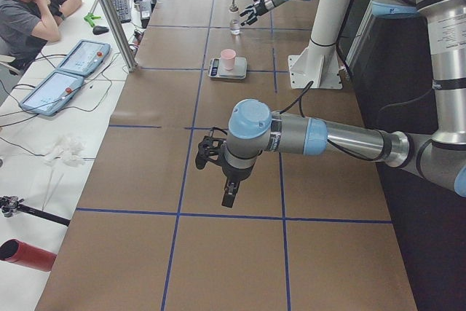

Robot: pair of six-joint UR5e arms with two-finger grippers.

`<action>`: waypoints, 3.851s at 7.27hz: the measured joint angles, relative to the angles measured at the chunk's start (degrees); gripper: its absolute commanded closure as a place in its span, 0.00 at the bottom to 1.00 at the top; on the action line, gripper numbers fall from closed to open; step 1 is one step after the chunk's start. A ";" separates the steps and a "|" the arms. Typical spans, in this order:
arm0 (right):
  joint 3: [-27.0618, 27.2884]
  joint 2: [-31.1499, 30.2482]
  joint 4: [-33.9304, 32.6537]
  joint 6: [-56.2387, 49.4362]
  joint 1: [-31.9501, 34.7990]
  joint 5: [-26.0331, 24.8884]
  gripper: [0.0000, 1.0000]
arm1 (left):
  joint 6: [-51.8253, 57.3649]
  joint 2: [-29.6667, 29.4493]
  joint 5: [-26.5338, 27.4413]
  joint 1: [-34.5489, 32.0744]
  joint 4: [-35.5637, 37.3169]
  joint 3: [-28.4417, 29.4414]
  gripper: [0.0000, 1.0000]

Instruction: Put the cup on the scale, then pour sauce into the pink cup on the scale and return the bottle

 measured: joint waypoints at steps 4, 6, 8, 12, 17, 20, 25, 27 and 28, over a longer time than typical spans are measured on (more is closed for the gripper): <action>1.54 -6.72 4.56 -8.16 2.82 5.14 0.00 | 0.00 0.00 -0.06 0.25 -0.07 -0.02 0.00; 0.09 -9.10 10.28 -17.77 10.63 13.71 0.00 | 0.00 0.00 -0.08 0.29 -0.08 -0.07 0.00; -2.35 -9.47 15.58 -29.00 23.11 28.10 0.00 | 0.00 0.00 -0.32 0.29 -0.08 -0.13 0.00; -3.24 -7.14 10.52 -51.18 56.96 68.77 0.00 | 0.08 0.00 -0.93 0.38 -0.08 -0.10 0.00; 0.51 7.31 -32.12 -69.14 81.45 91.71 0.00 | 0.09 0.00 -0.97 0.47 -0.16 -0.03 0.00; 0.28 1.05 -40.75 -69.54 82.25 91.88 0.00 | 0.09 0.00 -0.97 0.47 -0.25 0.18 0.00; -0.11 -1.74 -45.39 -69.98 81.96 93.64 0.00 | 0.09 -0.01 -0.96 1.35 -0.26 0.94 0.00; -0.34 -1.94 -45.39 -70.07 81.41 94.95 0.00 | 0.11 -0.02 -0.97 2.93 -0.28 1.49 0.00; -0.57 -2.08 -45.36 -70.08 80.92 95.10 0.00 | 0.15 -0.01 -0.97 3.75 -0.32 1.75 0.00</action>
